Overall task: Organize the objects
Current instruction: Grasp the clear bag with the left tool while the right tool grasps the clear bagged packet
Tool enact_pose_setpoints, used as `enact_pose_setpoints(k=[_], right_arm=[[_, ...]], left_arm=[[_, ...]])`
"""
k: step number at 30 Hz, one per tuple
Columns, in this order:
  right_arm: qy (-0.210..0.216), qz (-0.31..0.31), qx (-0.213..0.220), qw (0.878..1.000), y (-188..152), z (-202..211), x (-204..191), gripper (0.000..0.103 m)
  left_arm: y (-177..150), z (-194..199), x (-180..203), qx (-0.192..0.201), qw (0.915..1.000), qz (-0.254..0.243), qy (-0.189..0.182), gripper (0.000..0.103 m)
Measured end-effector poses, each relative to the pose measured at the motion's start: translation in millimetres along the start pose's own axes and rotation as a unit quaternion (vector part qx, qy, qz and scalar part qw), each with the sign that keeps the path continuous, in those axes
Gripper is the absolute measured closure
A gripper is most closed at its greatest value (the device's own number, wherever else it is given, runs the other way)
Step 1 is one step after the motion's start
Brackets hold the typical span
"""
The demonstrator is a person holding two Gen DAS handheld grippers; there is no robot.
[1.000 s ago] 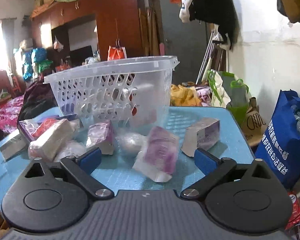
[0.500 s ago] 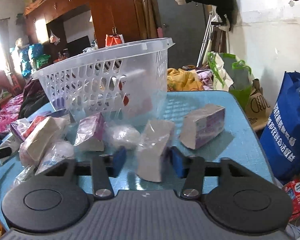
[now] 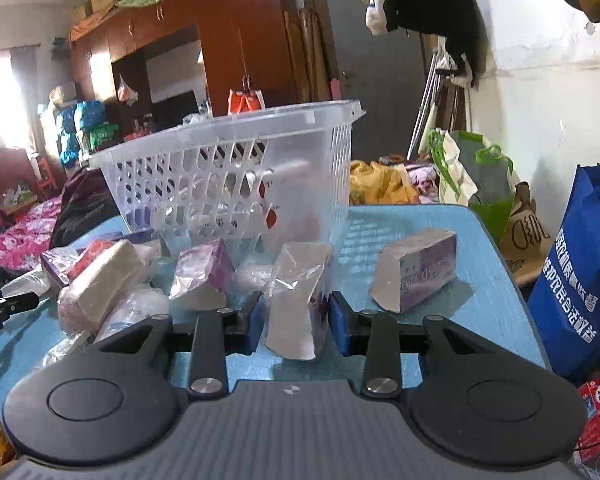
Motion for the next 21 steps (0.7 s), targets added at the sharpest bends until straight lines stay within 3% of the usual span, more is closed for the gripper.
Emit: enact_pose_setpoints(k=[4, 15, 21], right_arm=[[0.01, -0.005, 0.013, 1.0, 2, 4, 0, 0.065], [0.015, -0.006, 0.018, 1.0, 2, 5, -1, 0.065], [0.012, -0.001, 0.028, 1.0, 2, 8, -2, 0.067]], left_arm=[[2, 6, 2, 0.014, 0.9999, -0.004, -0.002, 0.067], [-8, -6, 1, -0.013, 0.9992, -0.035, 0.011, 0.065], [-4, 5, -3, 0.007, 0.9995, -0.029, 0.013, 0.068]])
Point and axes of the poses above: each gripper's, at about its wrist camera, not at the fingertips, and z roughly against the way its jaws point, x to its right, y to its top, the point moved 9 cm from there along -z, roughly the way its jaws point, and after that the axes turned 15 degrees about -y, right-handed, at the moved point
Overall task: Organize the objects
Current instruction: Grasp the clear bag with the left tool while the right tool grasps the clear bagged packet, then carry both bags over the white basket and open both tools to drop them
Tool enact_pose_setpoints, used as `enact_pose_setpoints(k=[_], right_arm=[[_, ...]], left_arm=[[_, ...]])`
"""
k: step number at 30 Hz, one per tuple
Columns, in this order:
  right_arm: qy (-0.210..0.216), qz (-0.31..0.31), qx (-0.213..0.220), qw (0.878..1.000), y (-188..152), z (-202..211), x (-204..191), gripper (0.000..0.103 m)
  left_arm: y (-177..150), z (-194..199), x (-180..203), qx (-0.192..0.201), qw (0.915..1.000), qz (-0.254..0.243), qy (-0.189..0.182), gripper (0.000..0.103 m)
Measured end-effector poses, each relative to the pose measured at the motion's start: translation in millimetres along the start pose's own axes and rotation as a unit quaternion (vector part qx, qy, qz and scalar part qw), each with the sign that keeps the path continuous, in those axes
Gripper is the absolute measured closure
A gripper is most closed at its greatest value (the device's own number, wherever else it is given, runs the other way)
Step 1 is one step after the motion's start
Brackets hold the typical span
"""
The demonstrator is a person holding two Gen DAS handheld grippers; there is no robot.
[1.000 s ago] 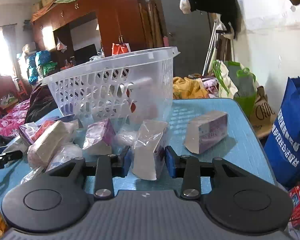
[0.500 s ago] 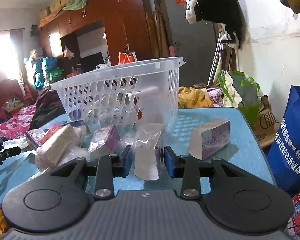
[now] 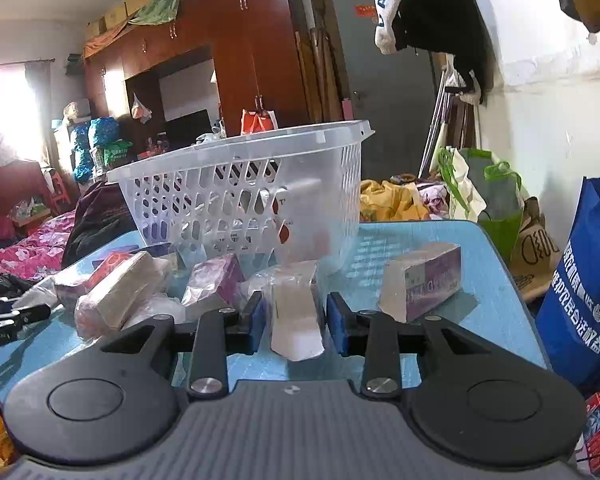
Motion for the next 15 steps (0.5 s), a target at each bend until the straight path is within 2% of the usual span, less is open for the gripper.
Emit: enact_pose_setpoints(k=[15], right_arm=[[0.006, -0.032, 0.059, 0.998, 8, 15, 7, 0.068]], left_arm=[[15, 14, 12, 0.041, 0.9988, 0.011, -0.023, 0.068]])
Point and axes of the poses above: each gripper's, at about its wrist camera, not at the fingertips, and z roughly against the way its jaws point, x to its right, y to its top, the point moved 9 cm from there along -z, roughly the way its jaws point, and after that the axes turned 15 degrees about -y, right-handed, at the moved point
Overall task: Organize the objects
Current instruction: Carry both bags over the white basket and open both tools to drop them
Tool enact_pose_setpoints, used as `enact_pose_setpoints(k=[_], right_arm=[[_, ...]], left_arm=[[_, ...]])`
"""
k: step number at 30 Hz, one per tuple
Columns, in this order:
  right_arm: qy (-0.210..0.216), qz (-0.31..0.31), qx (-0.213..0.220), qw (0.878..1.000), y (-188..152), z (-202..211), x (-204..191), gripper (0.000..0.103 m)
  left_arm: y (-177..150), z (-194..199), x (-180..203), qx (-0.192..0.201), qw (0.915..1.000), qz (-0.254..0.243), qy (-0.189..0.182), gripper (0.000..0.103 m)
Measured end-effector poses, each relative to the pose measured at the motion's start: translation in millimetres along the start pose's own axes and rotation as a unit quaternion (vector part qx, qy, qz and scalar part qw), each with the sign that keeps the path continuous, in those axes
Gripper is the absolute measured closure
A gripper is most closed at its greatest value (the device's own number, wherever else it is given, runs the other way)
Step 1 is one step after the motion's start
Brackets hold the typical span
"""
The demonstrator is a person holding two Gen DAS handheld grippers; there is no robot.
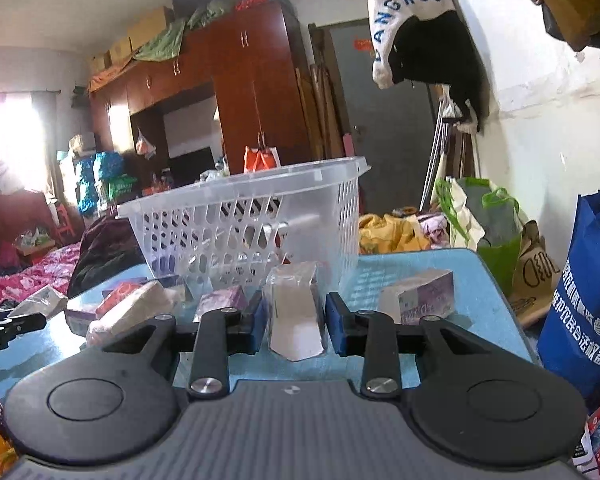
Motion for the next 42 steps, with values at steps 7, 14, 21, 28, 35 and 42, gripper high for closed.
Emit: enact_pose_setpoints(k=[7, 14, 21, 28, 35, 42], right_arm=[[-0.003, -0.01, 0.019, 1.0, 4, 3, 3, 0.068], [0.015, -0.028, 0.058, 0.998, 22, 25, -2, 0.068], [0.045, 0.042, 0.087, 0.994, 86, 27, -49, 0.067], [0.03, 0.067, 0.022, 0.997, 138, -61, -75, 0.067], [-0.015, 0.115, 0.009, 0.993, 125, -92, -84, 0.034], [-0.028, 0.07, 0.099, 0.992, 120, -8, -32, 0.0]], left_arm=[[7, 3, 2, 0.013, 0.9995, 0.022, -0.018, 0.068], [31, 0, 16, 0.036, 0.9982, 0.017, -0.045, 0.068], [99, -35, 32, 0.059, 0.992, 0.044, -0.102, 0.068], [156, -129, 37, -0.008, 0.9914, 0.067, -0.112, 0.068], [149, -169, 34, -0.033, 0.9944, 0.035, -0.094, 0.036], [115, -101, 38, -0.017, 0.9937, 0.04, -0.103, 0.026]])
Point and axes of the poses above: each gripper's, at about its wrist camera, not at the fingertips, and z roughly against the way its jaws point, x to its right, y to its top, the point moved 9 cm from there along -z, roughly the way its jaws point, and after that the axes turned 15 degrees about -y, right-handed, at the moved point
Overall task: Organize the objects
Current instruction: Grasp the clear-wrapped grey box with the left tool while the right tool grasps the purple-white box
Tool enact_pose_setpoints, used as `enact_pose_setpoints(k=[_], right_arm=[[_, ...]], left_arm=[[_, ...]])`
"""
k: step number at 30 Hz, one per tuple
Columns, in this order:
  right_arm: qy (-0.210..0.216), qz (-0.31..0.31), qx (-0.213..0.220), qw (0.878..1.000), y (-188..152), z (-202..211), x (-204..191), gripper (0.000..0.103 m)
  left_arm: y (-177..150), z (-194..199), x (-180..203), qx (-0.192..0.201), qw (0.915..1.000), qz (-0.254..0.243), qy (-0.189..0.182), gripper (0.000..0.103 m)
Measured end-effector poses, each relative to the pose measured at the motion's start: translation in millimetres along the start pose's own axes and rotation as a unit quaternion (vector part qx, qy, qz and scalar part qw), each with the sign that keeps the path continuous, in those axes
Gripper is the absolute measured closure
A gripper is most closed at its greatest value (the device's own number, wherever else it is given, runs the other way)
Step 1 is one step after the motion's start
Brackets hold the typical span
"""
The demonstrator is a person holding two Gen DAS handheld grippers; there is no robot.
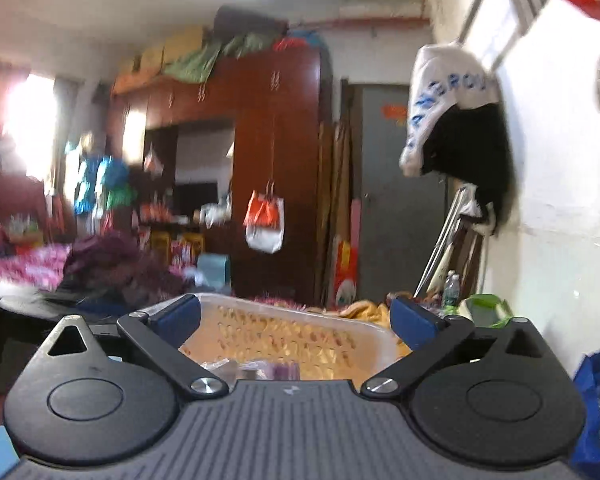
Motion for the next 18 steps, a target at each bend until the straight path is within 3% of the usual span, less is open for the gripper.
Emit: enact_pose_setpoints(k=[4, 9, 15, 18], right_arm=[[-0.06, -0.004, -0.053, 0.997, -50, 11, 51, 0.0], [-0.098, -0.009, -0.199, 0.975, -122, -21, 77, 0.0], [-0.052, -0.047, -0.254, 0.965, -148, -42, 62, 0.0], [-0.066, -0.025, -0.26, 0.963, -151, -44, 58, 0.001]], left_arm=[[-54, 44, 26, -0.003, 0.9996, -0.026, -0.014, 0.022], [-102, 57, 46, -0.019, 0.9988, -0.026, -0.037, 0.021], [-124, 55, 67, -0.045, 0.9962, -0.066, -0.034, 0.021], [-129, 56, 76, -0.044, 0.9956, -0.071, -0.043, 0.021]])
Point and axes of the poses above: each gripper's, at about its wrist camera, not at the fingertips, and z roughly against the way its jaws point, x to its right, y to its top, the point moved 9 cm from there along -z, roughly the way its jaws point, and after that the axes turned 15 degrees about -y, right-handed, at the moved point
